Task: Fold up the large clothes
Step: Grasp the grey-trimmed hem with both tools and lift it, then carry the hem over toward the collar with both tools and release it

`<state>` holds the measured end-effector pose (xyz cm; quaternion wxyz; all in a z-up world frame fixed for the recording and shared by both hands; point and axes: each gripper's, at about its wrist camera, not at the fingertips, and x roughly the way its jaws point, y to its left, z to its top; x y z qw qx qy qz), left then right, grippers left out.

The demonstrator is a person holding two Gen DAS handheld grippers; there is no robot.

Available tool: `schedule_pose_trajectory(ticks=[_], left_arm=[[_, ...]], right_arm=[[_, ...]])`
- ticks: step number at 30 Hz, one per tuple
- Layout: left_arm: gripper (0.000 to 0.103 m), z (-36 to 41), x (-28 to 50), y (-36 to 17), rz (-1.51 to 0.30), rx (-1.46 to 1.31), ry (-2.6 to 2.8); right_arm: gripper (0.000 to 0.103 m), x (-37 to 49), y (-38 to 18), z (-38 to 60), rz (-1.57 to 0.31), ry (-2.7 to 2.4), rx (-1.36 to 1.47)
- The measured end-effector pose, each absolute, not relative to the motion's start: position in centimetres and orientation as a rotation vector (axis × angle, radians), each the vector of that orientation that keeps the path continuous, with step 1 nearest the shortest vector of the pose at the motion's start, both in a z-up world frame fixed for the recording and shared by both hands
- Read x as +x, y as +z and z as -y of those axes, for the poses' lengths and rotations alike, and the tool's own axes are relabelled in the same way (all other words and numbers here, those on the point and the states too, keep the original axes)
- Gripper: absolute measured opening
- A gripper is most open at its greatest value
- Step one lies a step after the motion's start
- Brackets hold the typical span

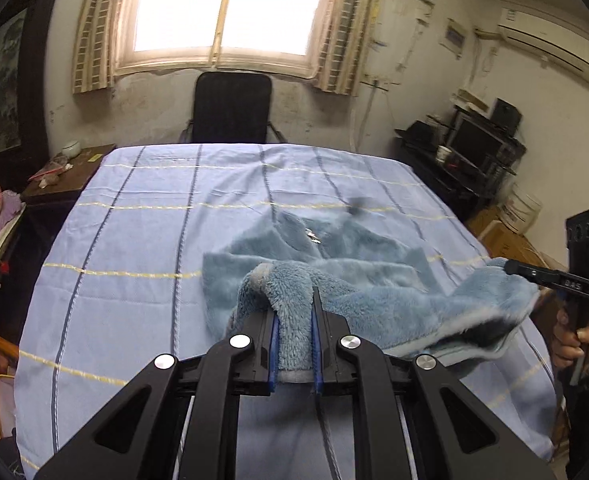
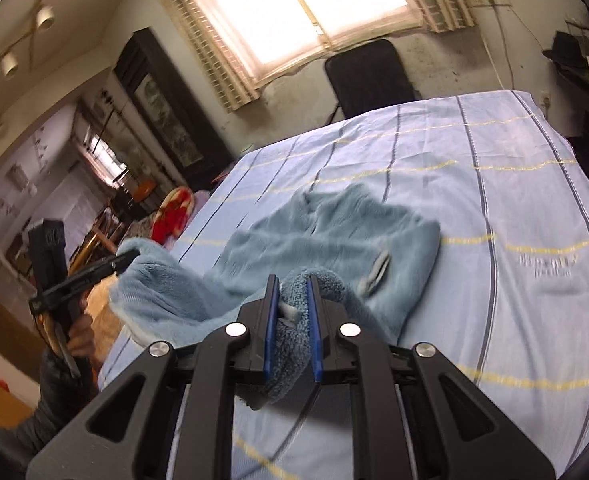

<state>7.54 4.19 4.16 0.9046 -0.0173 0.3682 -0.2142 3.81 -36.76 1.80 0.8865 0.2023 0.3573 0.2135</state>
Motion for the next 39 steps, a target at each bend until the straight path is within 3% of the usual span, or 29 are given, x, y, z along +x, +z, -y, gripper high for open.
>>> schedule_pose_trajectory(ticks=[5, 14, 18, 21, 22, 23, 24, 25, 27, 32, 39], left_arm=[[0.013, -3.7, 13.4, 1.3, -0.800, -0.042, -0.337], [0.014, -2.7, 20.7, -7.5, -0.918, -0.031, -0.246], [0.016, -2.6, 21.0, -8.1, -0.887, -0.039, -0.248], [0.018, -2.9, 20.6, -7.5, -0.891, -0.050, -0.259], [0.023, -3.0, 20.4, -7.1, -0.893, -0.058, -0.269], [0.033, -3.3, 20.0, -6.5, -0.894, -0.080, -0.291], [0.039, -3.6, 19.7, -5.9, -0.891, -0.101, -0.310], [0.060, -4.1, 18.9, -5.0, -0.874, -0.126, -0.333], [0.084, -4.8, 17.5, -3.5, -0.816, -0.113, -0.304], [0.085, -5.4, 15.3, -1.9, -0.769, -0.037, -0.303], [0.085, -4.4, 17.9, -4.8, -0.852, 0.013, -0.229]], right_arm=[[0.013, 10.2, -0.5, 37.8, -0.791, 0.368, 0.488], [0.013, 17.6, -9.5, 39.0, -0.910, 0.254, 0.596], [0.013, 18.1, -10.8, 39.3, -0.893, 0.267, 0.623], [0.019, 17.9, -10.5, 39.4, -0.889, 0.277, 0.630], [0.026, 17.8, -10.2, 39.5, -0.885, 0.281, 0.632], [0.043, 17.3, -9.4, 39.8, -0.865, 0.292, 0.643], [0.053, 16.9, -8.9, 40.0, -0.848, 0.292, 0.644], [0.065, 16.2, -7.7, 40.3, -0.805, 0.278, 0.628], [0.065, 15.0, -6.0, 40.5, -0.752, 0.277, 0.586], [0.065, 12.7, -3.7, 39.9, -0.741, 0.282, 0.464], [0.065, 13.1, -5.3, 37.4, -0.807, 0.259, 0.333]])
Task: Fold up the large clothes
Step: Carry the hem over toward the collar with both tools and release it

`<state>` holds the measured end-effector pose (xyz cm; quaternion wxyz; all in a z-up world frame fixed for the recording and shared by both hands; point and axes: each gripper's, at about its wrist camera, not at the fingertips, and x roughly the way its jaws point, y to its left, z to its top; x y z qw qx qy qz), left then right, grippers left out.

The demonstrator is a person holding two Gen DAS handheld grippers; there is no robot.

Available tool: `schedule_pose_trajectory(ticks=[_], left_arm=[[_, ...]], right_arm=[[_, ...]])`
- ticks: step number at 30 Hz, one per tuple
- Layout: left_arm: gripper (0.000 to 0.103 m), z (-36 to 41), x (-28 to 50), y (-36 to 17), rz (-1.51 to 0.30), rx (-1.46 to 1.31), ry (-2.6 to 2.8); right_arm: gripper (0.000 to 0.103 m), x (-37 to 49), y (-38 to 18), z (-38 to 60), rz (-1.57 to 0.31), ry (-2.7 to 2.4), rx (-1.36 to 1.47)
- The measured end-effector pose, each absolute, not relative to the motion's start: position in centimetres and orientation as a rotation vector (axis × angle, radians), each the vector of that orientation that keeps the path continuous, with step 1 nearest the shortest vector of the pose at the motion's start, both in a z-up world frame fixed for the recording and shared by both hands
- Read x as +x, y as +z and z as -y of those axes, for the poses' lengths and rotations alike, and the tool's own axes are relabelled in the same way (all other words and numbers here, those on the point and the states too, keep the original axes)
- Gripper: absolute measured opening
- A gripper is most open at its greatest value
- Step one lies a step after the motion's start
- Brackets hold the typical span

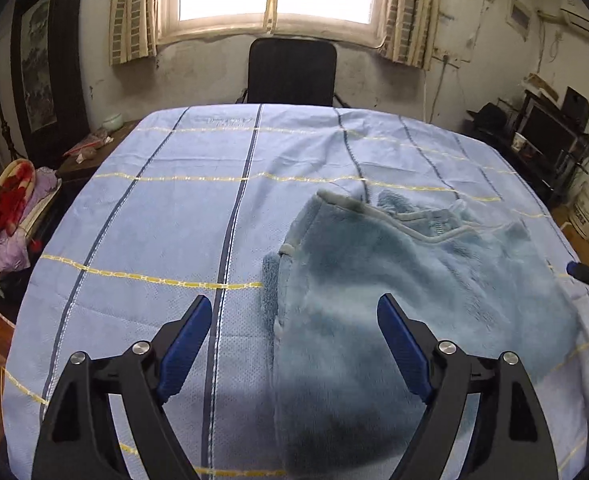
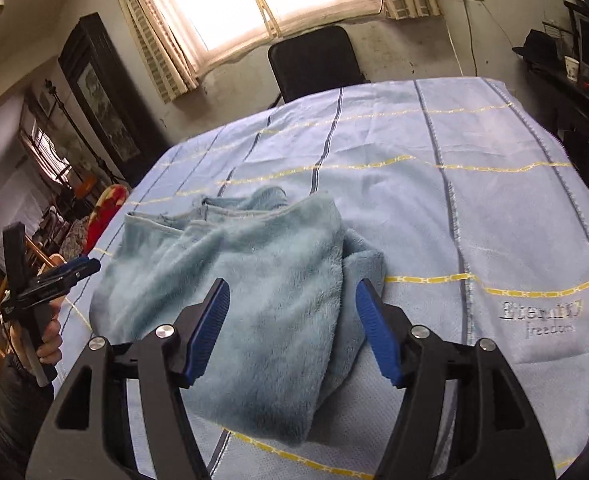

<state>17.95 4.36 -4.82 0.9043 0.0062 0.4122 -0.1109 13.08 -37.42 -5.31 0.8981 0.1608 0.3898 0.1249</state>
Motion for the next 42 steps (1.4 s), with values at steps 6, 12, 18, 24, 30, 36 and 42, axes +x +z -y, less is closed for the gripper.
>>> schedule_pose_trajectory(ticks=[6, 12, 18, 24, 30, 36, 42], left_arm=[[0.084, -3.0, 21.2, -6.3, -0.867, -0.030, -0.202], [0.078, -1.2, 23.2, -10.2, -0.898, 0.081, -0.112], [0.080, -3.5, 23.2, -10.4, -0.926, -0.072, -0.125], [0.076, -1.1, 19.8, -5.2, -0.833, -0.036, -0.203], [0.077, 6.0, 18.6, -4.9, -0.814, 0.063, -0.305], [0.088, 7.7, 20.2, -10.2, -0.858, 0.117, -0.248], [0.084, 6.9, 20.1, -9.3, -0.895, 0.075, -0.255]], right_arm=[[0.065, 18.1, -7.6, 37.0, -0.854, 0.215, 0.376], [0.013, 20.4, -10.8, 36.6, -0.902, 0.129, 0.395], [0.018, 20.2, -10.9, 37.6, -0.890, 0.119, 0.422], [0.028, 17.4, -5.2, 35.4, -0.758, 0.103, 0.347], [0.028, 18.0, -5.3, 28.0, -0.800, 0.233, 0.205], [0.028, 19.2, -10.3, 25.6, -0.884, 0.250, 0.092], [0.027, 19.5, -9.4, 26.1, -0.919, 0.258, 0.120]])
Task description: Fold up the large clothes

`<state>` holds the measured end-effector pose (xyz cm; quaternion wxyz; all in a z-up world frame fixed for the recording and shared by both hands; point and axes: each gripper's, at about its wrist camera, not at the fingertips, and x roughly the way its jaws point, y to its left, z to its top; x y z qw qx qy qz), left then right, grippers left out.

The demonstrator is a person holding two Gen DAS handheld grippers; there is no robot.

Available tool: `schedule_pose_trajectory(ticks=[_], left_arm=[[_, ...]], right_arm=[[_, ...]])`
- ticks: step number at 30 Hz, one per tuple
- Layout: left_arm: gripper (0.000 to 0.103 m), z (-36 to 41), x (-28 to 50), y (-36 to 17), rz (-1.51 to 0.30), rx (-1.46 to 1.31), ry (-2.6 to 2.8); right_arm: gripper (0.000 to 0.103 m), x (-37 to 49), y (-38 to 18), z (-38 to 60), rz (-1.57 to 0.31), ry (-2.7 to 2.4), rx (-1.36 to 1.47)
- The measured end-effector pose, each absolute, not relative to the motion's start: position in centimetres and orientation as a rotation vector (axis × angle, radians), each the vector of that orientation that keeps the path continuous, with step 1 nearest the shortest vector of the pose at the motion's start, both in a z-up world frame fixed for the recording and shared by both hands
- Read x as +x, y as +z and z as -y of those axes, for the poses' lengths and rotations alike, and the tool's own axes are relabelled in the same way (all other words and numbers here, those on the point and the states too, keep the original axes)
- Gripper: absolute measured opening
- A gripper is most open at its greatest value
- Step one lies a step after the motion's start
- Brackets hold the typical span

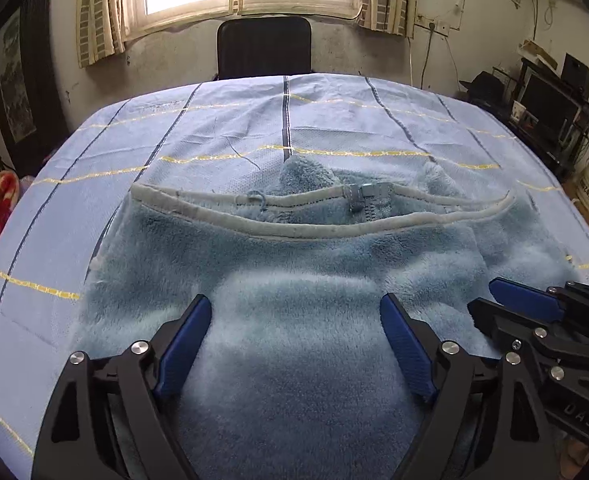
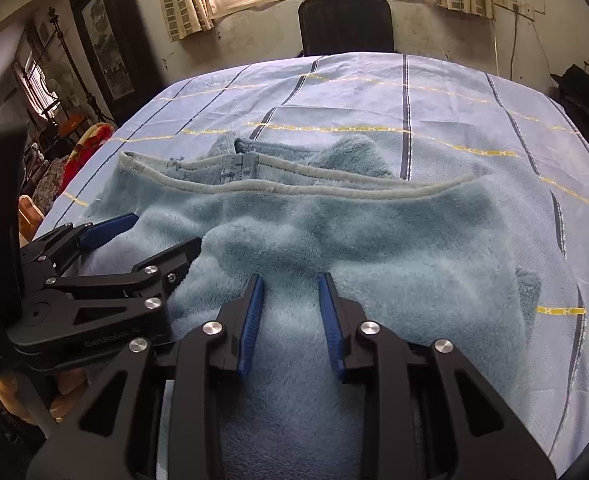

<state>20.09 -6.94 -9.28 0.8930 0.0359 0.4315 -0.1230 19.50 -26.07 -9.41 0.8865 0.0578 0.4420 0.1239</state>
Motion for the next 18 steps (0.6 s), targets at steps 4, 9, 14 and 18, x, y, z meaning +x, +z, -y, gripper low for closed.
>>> schedule_pose_trajectory(ticks=[4, 9, 14, 18], left_arm=[[0.082, 5.4, 16.9, -6.3, -0.846, 0.061, -0.304], [0.082, 4.9, 13.2, -5.2, -0.797, 0.136, -0.305], [0.092, 5.1, 13.7, -9.8, -0.875, 0.192, -0.251], [0.096, 4.9, 14.0, -10.1, -0.871, 0.185, -0.229]], right_arm=[[0.029, 16.5, -6.6, 26.1, -0.859, 0.279, 0.092], [0.033, 11.8, -5.2, 25.4, -0.848, 0.322, 0.029], [0.038, 10.4, -9.6, 25.9, -0.995, 0.322, 0.071], [0.038, 10.2, -9.9, 26.9, -0.979, 0.357, 0.134]])
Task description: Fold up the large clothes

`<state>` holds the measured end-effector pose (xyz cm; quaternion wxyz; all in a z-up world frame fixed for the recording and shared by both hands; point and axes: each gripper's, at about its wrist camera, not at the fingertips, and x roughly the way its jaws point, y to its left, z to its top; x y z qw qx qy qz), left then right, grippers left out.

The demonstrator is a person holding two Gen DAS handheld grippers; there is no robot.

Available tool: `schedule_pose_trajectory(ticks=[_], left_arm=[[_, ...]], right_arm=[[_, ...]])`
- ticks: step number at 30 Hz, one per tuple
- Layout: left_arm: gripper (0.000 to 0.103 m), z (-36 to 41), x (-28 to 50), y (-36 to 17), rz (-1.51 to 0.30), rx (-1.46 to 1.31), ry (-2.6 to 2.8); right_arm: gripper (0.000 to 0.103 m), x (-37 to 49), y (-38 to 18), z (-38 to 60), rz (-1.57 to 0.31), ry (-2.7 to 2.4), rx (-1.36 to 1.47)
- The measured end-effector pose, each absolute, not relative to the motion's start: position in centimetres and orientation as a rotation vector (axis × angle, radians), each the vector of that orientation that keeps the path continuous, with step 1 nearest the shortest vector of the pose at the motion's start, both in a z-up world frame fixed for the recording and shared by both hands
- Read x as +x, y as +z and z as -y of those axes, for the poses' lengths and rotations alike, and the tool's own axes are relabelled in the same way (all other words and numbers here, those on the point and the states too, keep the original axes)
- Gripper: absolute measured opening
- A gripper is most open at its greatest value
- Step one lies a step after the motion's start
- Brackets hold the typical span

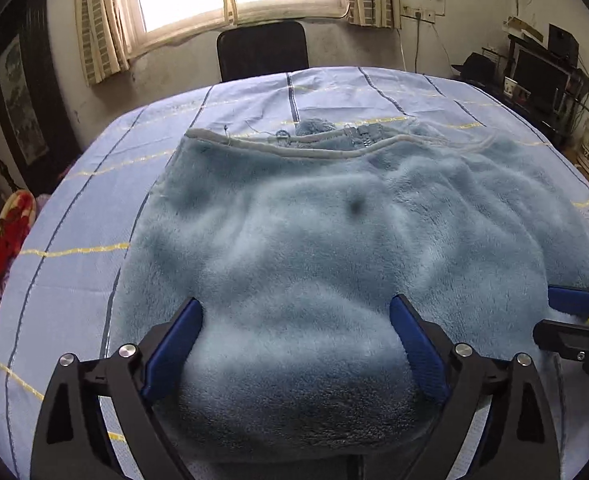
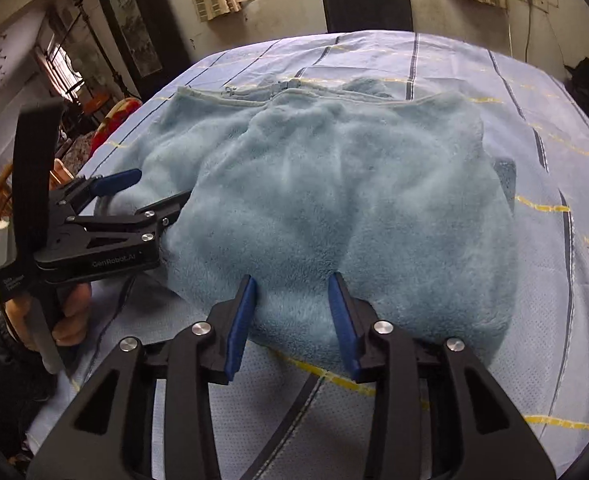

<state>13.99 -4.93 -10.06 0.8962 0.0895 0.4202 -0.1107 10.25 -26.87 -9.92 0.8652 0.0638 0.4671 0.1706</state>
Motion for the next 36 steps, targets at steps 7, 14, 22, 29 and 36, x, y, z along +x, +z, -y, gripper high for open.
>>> schedule_pose_trajectory(ticks=[7, 14, 22, 29, 36], left_arm=[[0.087, 4.8, 12.9, -6.4, -0.845, 0.103, -0.278], [0.087, 6.8, 14.1, -7.0, -0.866, 0.074, -0.275], [0.089, 6.1, 14.0, -10.0, -0.857, 0.081, -0.272], [0.089, 5.7, 14.3, -9.9, -0.858, 0.072, -0.294], [0.071, 1.9, 14.8, -7.0, -0.864, -0.115, -0.339]], right_arm=[[0.055, 7.8, -7.1, 31.1, -0.941, 0.354, 0.337], [0.058, 5.2, -7.9, 35.5, -0.985, 0.262, 0.541], [0.063, 6.9, -11.5, 36.9, -1.049, 0.185, 0.826], [0.066, 8.2, -11.4, 35.9, -0.986, 0.078, 0.907], [0.062, 8.4, -12.1, 36.2, -0.896, -0.022, 1.018]])
